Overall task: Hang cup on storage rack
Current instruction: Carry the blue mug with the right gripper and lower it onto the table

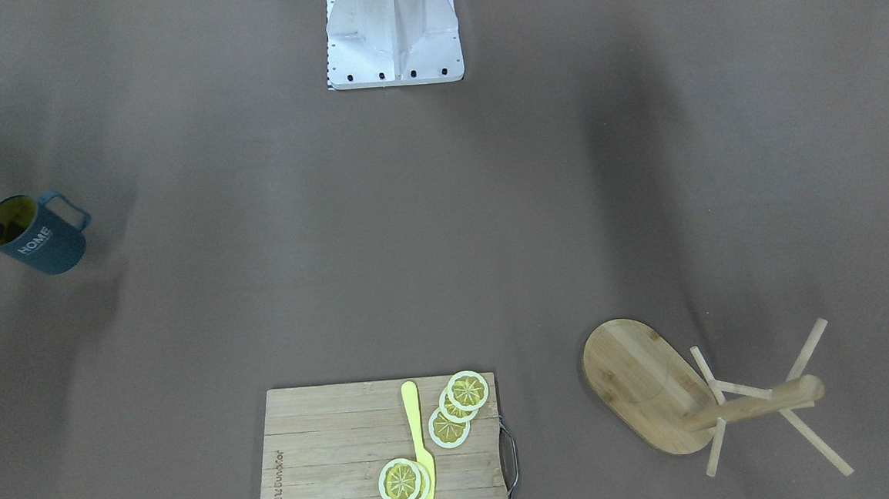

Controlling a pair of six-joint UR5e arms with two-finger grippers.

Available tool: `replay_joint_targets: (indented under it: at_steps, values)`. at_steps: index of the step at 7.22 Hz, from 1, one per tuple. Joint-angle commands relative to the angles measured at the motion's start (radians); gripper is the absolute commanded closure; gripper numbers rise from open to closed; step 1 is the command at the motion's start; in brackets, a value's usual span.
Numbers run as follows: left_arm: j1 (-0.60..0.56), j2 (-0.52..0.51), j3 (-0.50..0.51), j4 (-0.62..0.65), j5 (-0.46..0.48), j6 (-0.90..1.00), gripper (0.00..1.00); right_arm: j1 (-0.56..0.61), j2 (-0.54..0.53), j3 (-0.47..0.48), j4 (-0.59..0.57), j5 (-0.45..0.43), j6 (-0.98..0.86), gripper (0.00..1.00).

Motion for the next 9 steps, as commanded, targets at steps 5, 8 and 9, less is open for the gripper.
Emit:
replay_joint_targets:
  at_steps: [5, 8, 9]
  values:
    - [0.003, -0.005, 0.014, 0.003, -0.001, -0.002, 0.02, -0.518, 0.574, 0.025, -0.376, -0.376, 0.534, 1.0]
    - [0.003, -0.003, 0.009, 0.002, -0.002, -0.002, 0.02, -0.544, 0.681, -0.131, -0.309, -0.381, 0.56, 1.0]
    - [0.003, -0.003, 0.011, 0.002, -0.002, -0.002, 0.02, -0.55, 0.709, -0.153, -0.309, -0.381, 0.575, 1.0]
